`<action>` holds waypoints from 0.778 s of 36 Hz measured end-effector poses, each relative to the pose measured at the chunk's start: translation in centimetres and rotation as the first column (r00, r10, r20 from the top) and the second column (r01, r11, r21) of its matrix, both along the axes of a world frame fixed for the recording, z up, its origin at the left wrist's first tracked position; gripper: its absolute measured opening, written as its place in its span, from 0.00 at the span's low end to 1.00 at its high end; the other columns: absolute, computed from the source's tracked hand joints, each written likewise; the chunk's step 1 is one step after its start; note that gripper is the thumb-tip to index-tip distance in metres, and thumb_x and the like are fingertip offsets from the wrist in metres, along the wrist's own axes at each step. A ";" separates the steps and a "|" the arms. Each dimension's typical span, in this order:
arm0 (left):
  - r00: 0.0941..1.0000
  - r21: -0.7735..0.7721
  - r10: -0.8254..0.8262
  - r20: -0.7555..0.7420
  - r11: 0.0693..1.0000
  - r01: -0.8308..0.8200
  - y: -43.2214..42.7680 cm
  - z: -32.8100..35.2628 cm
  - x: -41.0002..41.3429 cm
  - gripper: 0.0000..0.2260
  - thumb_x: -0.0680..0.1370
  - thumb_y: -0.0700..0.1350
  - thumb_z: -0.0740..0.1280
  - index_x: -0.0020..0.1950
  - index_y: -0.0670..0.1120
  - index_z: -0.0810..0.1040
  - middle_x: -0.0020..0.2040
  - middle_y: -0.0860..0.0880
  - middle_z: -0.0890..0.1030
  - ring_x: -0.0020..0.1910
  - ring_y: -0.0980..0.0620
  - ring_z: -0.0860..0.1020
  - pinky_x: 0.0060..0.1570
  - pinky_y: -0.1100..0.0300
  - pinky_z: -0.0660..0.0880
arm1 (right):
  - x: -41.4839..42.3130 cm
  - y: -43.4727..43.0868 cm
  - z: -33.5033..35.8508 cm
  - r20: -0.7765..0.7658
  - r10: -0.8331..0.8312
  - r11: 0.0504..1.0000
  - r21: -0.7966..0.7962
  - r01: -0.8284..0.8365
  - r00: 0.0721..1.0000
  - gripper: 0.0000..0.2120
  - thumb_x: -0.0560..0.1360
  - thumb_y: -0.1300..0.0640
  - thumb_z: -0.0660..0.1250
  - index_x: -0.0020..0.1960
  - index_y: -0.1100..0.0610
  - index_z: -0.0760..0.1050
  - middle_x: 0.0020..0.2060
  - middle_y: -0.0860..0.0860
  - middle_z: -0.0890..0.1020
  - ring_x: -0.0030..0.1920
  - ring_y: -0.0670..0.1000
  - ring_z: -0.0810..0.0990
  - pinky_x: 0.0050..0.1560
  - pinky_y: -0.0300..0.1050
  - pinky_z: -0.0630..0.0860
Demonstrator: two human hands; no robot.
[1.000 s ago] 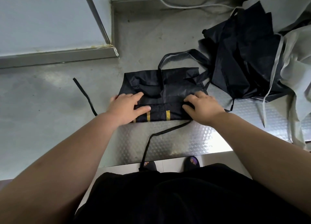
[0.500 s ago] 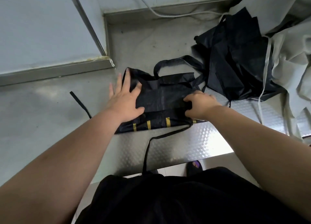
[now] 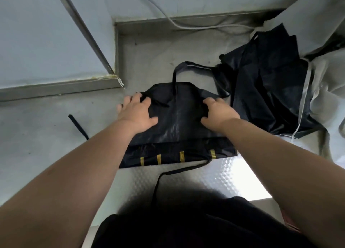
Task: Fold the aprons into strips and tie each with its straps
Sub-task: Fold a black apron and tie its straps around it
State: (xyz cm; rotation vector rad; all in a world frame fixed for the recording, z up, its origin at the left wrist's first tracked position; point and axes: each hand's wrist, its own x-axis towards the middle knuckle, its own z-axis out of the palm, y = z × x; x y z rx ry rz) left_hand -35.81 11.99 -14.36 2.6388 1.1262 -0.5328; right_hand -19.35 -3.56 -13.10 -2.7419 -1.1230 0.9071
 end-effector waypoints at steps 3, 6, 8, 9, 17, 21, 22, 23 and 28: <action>0.999 -0.024 0.022 -0.025 0.999 -0.023 1.1 0.8 1.0 0.36 0.71 0.62 0.68 0.75 0.54 0.60 0.76 0.46 0.54 0.74 0.42 0.51 0.67 0.46 0.55 | 1.6 1.4 0.1 -0.021 -0.008 0.999 0.048 0.009 1.000 0.31 0.76 0.55 0.64 0.74 0.55 0.54 0.67 0.58 0.67 0.64 0.60 0.71 0.58 0.52 0.73; 0.995 -0.077 0.000 -0.101 0.997 -0.008 1.9 1.1 1.7 0.47 0.67 0.65 0.70 0.77 0.55 0.49 0.78 0.49 0.46 0.75 0.42 0.47 0.70 0.44 0.52 | 3.0 2.7 0.2 -0.053 -0.009 0.998 0.068 0.013 0.999 0.31 0.76 0.57 0.63 0.75 0.56 0.54 0.68 0.58 0.69 0.65 0.59 0.70 0.61 0.50 0.71; 0.990 -0.106 0.002 -0.144 0.994 -0.018 2.2 1.1 2.0 0.51 0.66 0.66 0.71 0.78 0.55 0.44 0.78 0.50 0.41 0.76 0.42 0.45 0.71 0.43 0.51 | 3.4 3.3 0.2 -0.056 0.002 0.996 0.091 0.003 0.998 0.35 0.76 0.57 0.63 0.77 0.55 0.48 0.73 0.57 0.60 0.69 0.60 0.65 0.64 0.51 0.67; 0.987 -0.114 0.010 -0.160 0.993 -0.028 2.3 1.0 2.1 0.52 0.65 0.66 0.71 0.78 0.55 0.42 0.78 0.50 0.40 0.76 0.42 0.45 0.71 0.42 0.50 | 3.4 3.4 0.2 -0.040 0.001 0.995 0.105 0.003 0.999 0.38 0.75 0.57 0.63 0.77 0.53 0.44 0.76 0.55 0.51 0.71 0.60 0.60 0.66 0.52 0.65; 0.983 -0.053 0.037 -0.182 0.997 -0.048 2.7 0.6 2.1 0.58 0.60 0.71 0.71 0.77 0.54 0.38 0.77 0.46 0.38 0.76 0.41 0.43 0.71 0.42 0.49 | 3.5 2.7 -0.3 -0.021 0.015 0.988 0.155 -0.012 1.000 0.37 0.75 0.59 0.62 0.77 0.53 0.45 0.76 0.53 0.42 0.73 0.60 0.56 0.66 0.51 0.64; 1.000 0.020 0.011 0.028 1.000 -0.011 1.0 0.8 1.2 0.48 0.67 0.65 0.71 0.78 0.54 0.47 0.77 0.47 0.46 0.75 0.43 0.48 0.71 0.45 0.51 | 2.4 1.4 -0.3 0.017 0.073 0.972 0.222 -0.075 0.997 0.28 0.77 0.55 0.61 0.75 0.55 0.56 0.74 0.55 0.55 0.71 0.59 0.61 0.68 0.52 0.65; 0.994 0.029 0.005 0.110 1.000 -0.008 0.4 0.9 0.7 0.43 0.69 0.62 0.70 0.77 0.53 0.52 0.77 0.47 0.51 0.74 0.44 0.52 0.70 0.47 0.53 | 1.9 0.9 -0.1 0.037 0.100 0.964 0.243 -0.106 0.994 0.26 0.78 0.52 0.61 0.74 0.55 0.60 0.72 0.55 0.61 0.70 0.58 0.63 0.67 0.52 0.65; 0.979 0.027 0.005 0.202 1.000 -0.011 -0.1 0.9 0.5 0.38 0.71 0.59 0.70 0.76 0.52 0.57 0.75 0.48 0.56 0.72 0.45 0.57 0.69 0.49 0.56 | 1.6 0.6 0.1 0.053 0.128 0.955 0.264 -0.138 0.990 0.24 0.78 0.49 0.61 0.71 0.55 0.64 0.69 0.55 0.66 0.68 0.57 0.66 0.66 0.51 0.66; 0.904 -0.124 0.005 0.428 0.991 0.054 -2.9 0.4 -1.8 0.20 0.77 0.53 0.65 0.68 0.50 0.72 0.63 0.50 0.71 0.62 0.49 0.71 0.59 0.54 0.71 | -1.2 -2.4 -0.2 0.014 0.190 0.935 0.301 -0.186 0.982 0.23 0.75 0.41 0.63 0.62 0.55 0.73 0.56 0.53 0.79 0.58 0.54 0.76 0.59 0.48 0.71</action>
